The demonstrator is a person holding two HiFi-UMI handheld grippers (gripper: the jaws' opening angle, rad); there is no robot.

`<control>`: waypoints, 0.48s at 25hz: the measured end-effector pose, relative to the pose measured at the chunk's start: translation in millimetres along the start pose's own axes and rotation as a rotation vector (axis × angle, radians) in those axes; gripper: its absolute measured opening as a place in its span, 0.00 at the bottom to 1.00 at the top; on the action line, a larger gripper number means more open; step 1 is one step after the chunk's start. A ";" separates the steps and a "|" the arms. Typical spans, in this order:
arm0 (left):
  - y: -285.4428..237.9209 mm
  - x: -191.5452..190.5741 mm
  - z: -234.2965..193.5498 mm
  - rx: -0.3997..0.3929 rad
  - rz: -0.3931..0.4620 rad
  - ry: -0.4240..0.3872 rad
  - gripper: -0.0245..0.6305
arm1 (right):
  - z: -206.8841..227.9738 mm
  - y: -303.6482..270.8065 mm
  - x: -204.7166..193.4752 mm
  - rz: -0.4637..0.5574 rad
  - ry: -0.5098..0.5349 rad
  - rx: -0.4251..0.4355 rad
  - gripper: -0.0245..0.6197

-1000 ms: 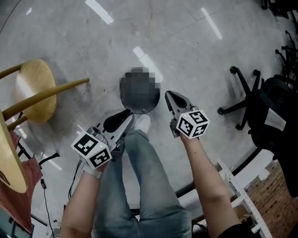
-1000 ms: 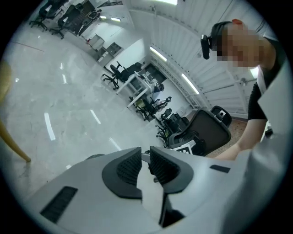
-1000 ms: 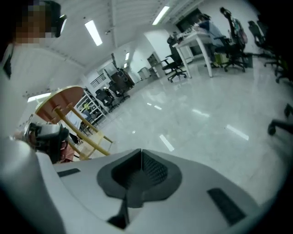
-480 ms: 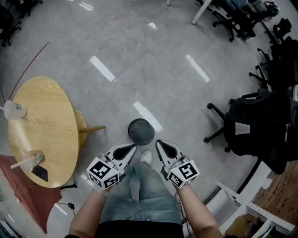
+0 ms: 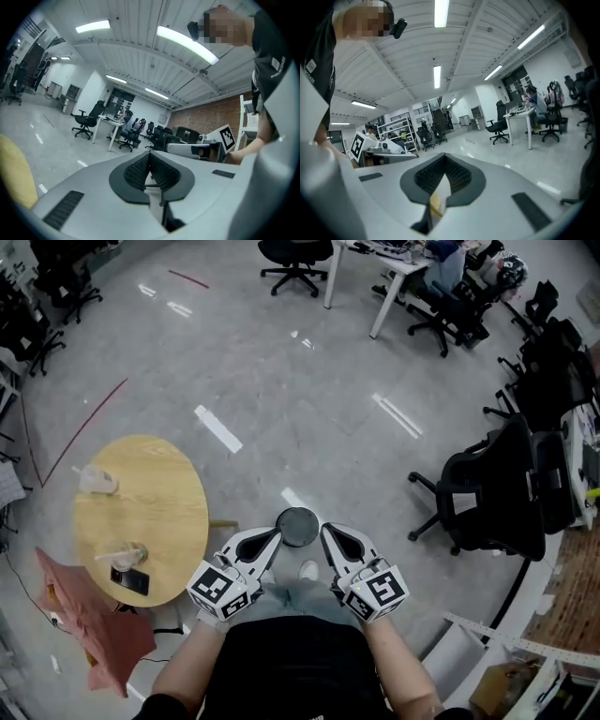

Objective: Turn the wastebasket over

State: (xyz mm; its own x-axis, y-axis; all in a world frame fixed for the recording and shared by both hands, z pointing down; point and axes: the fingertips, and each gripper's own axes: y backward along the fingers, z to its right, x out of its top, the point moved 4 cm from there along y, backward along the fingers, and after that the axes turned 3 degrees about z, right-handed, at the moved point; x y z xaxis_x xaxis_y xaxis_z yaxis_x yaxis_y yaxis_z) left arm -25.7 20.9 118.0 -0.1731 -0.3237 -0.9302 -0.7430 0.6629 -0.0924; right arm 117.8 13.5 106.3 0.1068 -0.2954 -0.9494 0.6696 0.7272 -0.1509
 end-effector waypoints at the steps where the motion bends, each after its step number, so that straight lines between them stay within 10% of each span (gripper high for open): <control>1: 2.5 11.9 7.0 -0.013 0.015 -0.002 0.06 | -5.1 4.6 12.1 0.014 0.013 0.001 0.05; 12: 14.2 79.4 47.9 -0.159 0.093 -0.053 0.06 | -41.6 8.8 71.5 0.074 0.091 0.038 0.05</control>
State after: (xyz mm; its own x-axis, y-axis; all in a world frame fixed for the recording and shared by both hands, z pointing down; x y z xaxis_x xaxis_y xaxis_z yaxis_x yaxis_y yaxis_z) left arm -19.1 37.0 25.7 -0.2141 -0.2273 -0.9500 -0.8188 0.5721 0.0477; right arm 100.8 24.5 25.6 0.0909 -0.1828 -0.9789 0.6902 0.7202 -0.0703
